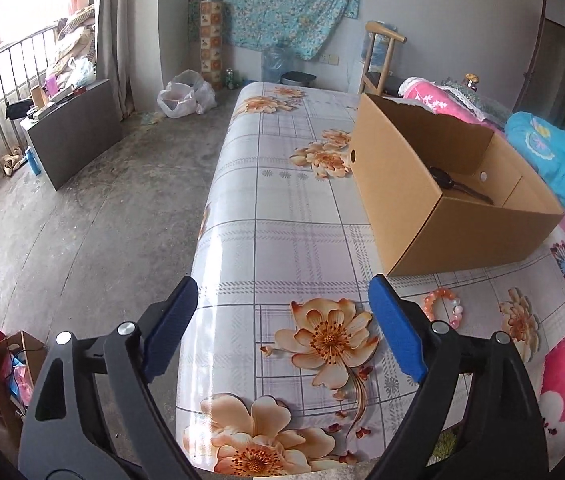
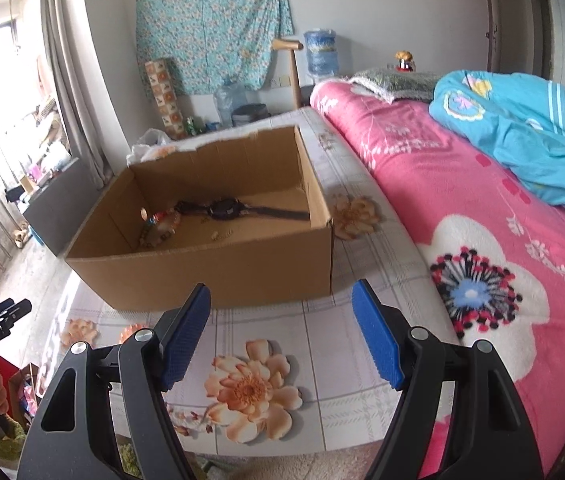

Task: Organize jewelry
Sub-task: 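Move both tools out of the box toward the orange bead bracelet, then close the right tool on the orange bead bracelet while the left tool approaches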

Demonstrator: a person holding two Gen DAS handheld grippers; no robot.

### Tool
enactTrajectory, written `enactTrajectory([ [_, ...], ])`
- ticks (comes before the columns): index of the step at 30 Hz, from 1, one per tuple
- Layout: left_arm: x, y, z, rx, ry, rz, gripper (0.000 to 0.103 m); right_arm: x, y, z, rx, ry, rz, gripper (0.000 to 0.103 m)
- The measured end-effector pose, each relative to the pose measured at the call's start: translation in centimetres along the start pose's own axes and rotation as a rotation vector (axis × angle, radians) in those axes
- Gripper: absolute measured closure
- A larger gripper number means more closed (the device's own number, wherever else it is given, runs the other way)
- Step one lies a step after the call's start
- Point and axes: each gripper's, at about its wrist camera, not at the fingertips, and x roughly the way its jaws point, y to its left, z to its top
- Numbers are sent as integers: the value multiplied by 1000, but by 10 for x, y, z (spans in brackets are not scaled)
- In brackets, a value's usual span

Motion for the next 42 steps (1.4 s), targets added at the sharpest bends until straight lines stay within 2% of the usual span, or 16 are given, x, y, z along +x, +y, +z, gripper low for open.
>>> enactTrajectory([
  [3,12,-9,-5,31,39,16,19,12,7,-9,-21,47,-16,32],
  [7,24,-26,-15,131,70,56,16,24,16,-10,-57,71,-41,32],
  [11,27,-30,-21,199,75,111,16,38,36,-13,-70,105,53,32],
  [15,28,-20,-27,163,110,97,16,69,82,-31,-141,182,183,32],
  [18,30,-17,-34,149,137,91,16,87,113,-41,-205,219,243,41],
  [20,30,-18,-39,144,149,87,16,99,128,-44,-238,237,248,48],
  [27,36,-32,-40,122,173,56,16,121,145,-44,-263,294,257,74],
  [37,59,-57,-32,128,224,40,16,133,164,-53,-343,327,220,93],
  [42,65,-64,-30,130,238,32,16,131,160,-55,-335,326,210,93],
])
